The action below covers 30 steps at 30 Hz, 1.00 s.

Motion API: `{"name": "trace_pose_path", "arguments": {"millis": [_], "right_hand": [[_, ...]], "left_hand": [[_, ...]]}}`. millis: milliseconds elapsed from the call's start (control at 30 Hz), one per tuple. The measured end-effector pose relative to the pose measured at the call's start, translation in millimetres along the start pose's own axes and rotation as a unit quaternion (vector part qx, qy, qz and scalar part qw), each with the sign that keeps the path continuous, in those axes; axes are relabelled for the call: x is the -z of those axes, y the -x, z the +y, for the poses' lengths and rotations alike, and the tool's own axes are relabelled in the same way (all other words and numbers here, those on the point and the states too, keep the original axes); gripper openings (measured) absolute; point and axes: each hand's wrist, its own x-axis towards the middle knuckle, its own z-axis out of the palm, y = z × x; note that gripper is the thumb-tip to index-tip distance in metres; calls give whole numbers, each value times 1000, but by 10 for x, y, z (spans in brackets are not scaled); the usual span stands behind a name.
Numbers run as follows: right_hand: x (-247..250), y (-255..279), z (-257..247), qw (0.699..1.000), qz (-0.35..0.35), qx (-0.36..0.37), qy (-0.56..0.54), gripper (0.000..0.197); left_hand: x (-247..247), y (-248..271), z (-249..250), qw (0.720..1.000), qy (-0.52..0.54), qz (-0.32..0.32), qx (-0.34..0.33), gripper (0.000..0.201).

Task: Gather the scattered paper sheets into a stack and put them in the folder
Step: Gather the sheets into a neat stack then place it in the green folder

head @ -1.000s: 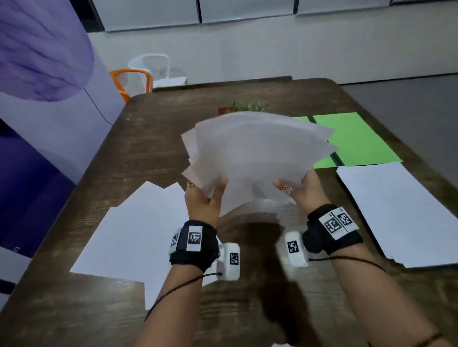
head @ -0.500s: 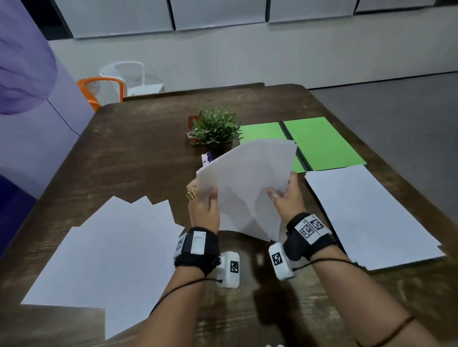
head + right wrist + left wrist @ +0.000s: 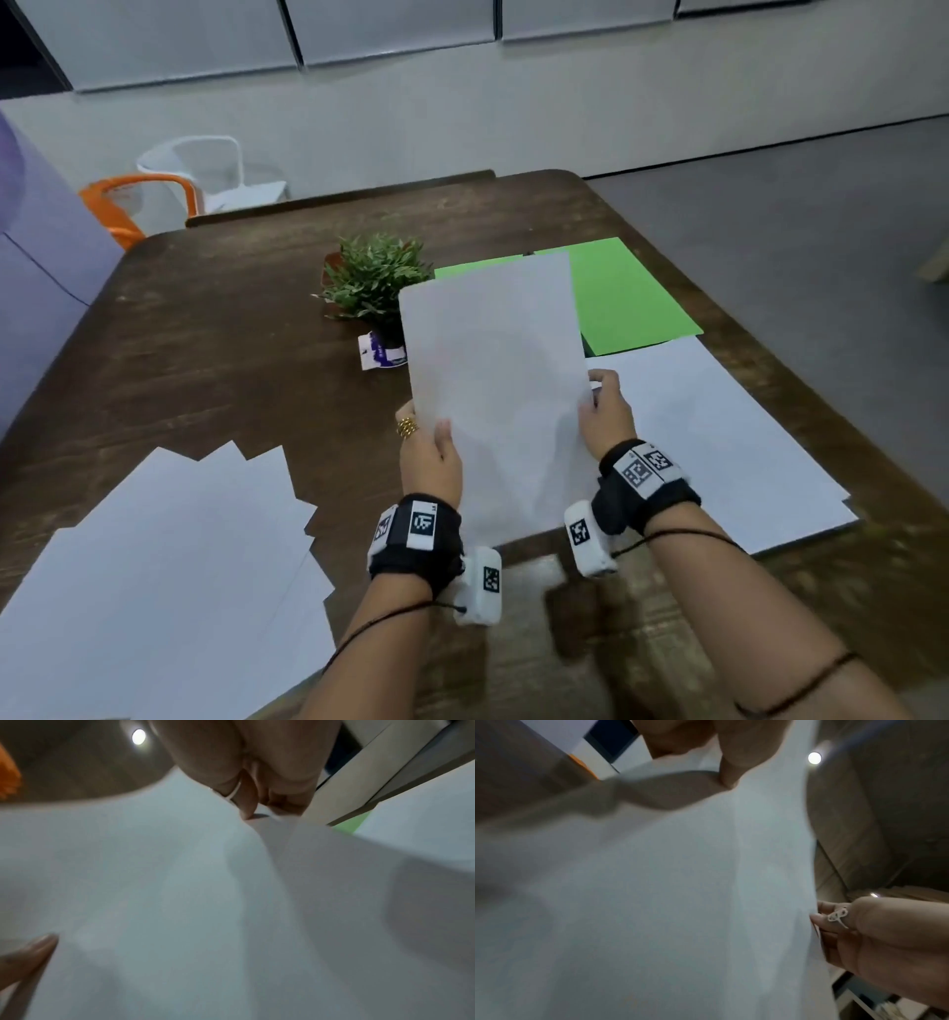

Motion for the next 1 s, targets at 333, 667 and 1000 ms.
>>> {"name": "trace_pose_path", "arguments": {"millis": [333,667,1000], "right_hand": [[1141,-691,1023,985,60,-98,130,56],[1322,-881,1573,938,-48,-93,329,67],[-182,-121,729,912,-276,153,263,45]], "left_hand": [[-1596,42,385,957,-85,-266,81,11],[-2200,300,267,943,-180,-252,120,63],[-312,118,-709,918,-361,-132,94,76]]}}
